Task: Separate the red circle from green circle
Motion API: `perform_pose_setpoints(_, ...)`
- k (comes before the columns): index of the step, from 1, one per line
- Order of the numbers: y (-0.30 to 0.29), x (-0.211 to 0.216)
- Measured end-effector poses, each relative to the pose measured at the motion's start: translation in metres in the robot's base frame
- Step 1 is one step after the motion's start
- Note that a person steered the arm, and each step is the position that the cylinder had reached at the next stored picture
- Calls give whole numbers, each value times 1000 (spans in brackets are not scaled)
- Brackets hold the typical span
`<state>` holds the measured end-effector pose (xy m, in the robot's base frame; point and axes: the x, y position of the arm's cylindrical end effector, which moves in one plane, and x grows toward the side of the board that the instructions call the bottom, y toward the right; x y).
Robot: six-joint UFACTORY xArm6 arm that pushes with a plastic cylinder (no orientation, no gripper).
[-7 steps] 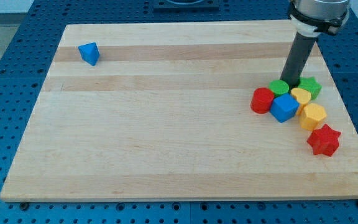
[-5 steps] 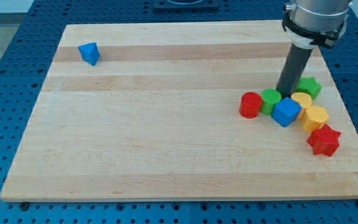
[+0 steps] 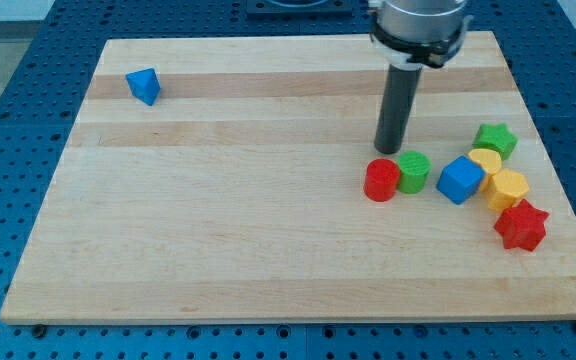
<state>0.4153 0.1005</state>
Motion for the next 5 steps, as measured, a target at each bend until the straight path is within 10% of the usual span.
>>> perform_pose_setpoints(5,-5,106)
